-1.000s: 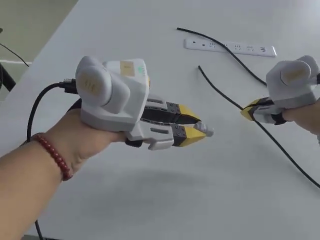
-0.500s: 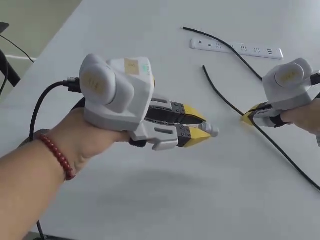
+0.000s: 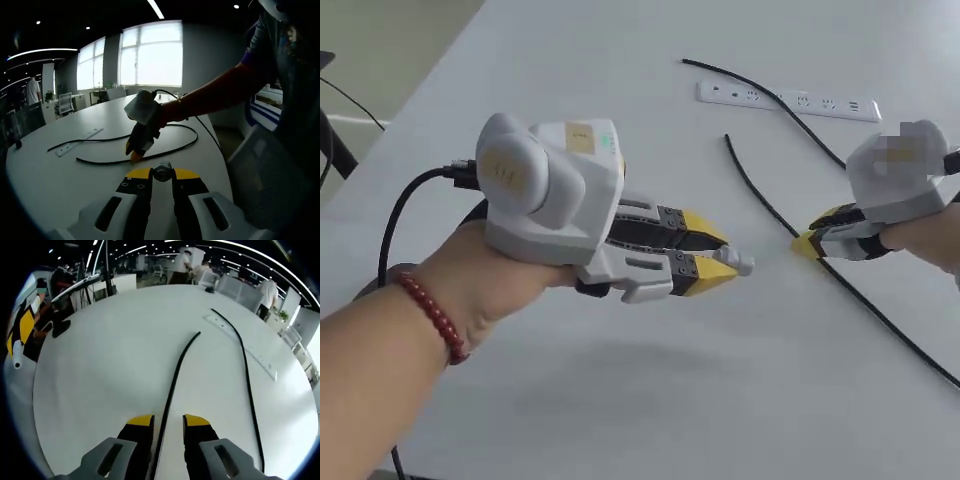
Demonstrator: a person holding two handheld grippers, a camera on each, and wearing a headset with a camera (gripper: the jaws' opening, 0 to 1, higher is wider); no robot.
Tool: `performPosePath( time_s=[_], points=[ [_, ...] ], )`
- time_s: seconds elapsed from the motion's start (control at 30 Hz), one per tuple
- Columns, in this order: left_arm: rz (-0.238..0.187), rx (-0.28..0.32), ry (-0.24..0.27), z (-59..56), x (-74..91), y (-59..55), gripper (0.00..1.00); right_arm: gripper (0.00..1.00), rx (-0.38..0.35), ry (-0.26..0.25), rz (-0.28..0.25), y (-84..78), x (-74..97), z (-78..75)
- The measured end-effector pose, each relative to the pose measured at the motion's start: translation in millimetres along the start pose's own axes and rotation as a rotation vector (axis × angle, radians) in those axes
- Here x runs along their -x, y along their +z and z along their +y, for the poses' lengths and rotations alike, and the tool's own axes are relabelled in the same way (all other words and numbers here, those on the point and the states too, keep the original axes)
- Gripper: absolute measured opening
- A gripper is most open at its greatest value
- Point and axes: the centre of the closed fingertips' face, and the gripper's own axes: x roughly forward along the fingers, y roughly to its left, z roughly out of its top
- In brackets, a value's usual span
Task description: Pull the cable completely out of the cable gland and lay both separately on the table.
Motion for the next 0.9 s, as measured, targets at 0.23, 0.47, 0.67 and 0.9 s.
performPosePath(
  time_s=[0.23,0.47,0.67,0.9],
  points=[
    [-0.012,0.005,0.022,2.1,6.4,3.7,0.16,0.40,-0.069,0.028,-0.177,29.0,33.1,17.0],
    [-0.011,0.002,0.034,-1.3,13.8,5.0,0.16,0.65,-0.080,0.026,-0.310,34.6,78.0,35.9],
    [-0.006,-0.001,0.037,-5.7,16.8,4.8,0.16,0.69,-0.101,0.003,-0.348,29.3,104.4,43.9],
    [-0.016,0.005,0.051,-7.0,21.3,7.4,0.16,0.96,-0.122,-0.031,-0.451,22.7,134.1,61.3]
  ],
)
